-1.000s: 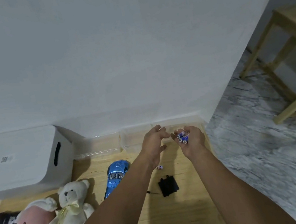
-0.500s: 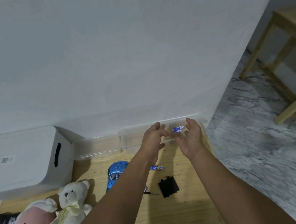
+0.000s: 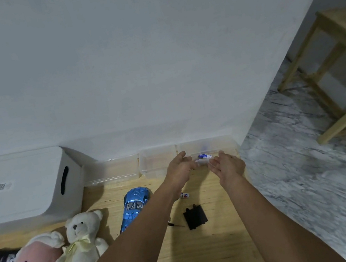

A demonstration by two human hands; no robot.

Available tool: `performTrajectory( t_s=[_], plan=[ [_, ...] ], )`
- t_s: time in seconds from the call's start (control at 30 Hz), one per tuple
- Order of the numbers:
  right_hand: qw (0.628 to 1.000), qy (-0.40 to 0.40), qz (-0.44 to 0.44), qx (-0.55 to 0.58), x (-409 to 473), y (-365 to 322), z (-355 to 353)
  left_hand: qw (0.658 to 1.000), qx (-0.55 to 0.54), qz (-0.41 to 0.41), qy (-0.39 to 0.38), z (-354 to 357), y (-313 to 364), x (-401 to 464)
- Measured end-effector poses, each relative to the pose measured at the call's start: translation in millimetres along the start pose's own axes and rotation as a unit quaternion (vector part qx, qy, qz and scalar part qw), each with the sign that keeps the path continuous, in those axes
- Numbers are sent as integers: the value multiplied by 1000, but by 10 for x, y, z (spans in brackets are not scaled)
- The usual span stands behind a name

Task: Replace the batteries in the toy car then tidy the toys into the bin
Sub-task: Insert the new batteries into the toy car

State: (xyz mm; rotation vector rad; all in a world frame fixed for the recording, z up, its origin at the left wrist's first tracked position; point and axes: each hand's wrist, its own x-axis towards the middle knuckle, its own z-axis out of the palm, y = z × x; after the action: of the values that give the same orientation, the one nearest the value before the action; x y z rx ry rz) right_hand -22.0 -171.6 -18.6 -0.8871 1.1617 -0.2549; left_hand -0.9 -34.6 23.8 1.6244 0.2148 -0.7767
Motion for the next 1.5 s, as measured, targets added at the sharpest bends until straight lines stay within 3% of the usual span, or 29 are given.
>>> performTrajectory(
  t_s=[0.2, 0.3, 0.4, 0.77, 0.9, 1.07, 1.13, 1.3, 1.4, 1.5],
  plan=[
    [993, 66, -40, -93, 133, 88, -51, 977, 207, 10, -41, 16, -123, 29],
    [951, 114, -166, -233, 146, 121, -104, 942, 330, 21, -53, 20, -206, 66],
    [909, 88, -251, -320, 128, 115, -154, 914, 399, 21, -62, 6, -265, 86],
    [895, 64, -278, -343, 231, 217, -256, 887, 456, 29, -62, -24, -286, 187],
    [891, 50, -284, -351, 252, 251, -256, 892, 448, 24, -64, -21, -323, 195],
    [853, 40, -307, -421, 155, 331, -238, 901, 426, 61, -59, -73, -405, 121],
    [840, 41, -330, -429, 109, 407, -233, 909, 405, 86, -34, -119, -442, 60],
    [854, 47, -313, -413, -69, 579, -107, 913, 382, 122, 75, -367, -543, -93],
    [834, -26, -329, -441, -187, 695, -25, 906, 372, 121, 161, -566, -643, -200],
    [804, -133, -311, -489, -244, 832, 55, 875, 392, 122, 259, -770, -750, -303]
  ],
)
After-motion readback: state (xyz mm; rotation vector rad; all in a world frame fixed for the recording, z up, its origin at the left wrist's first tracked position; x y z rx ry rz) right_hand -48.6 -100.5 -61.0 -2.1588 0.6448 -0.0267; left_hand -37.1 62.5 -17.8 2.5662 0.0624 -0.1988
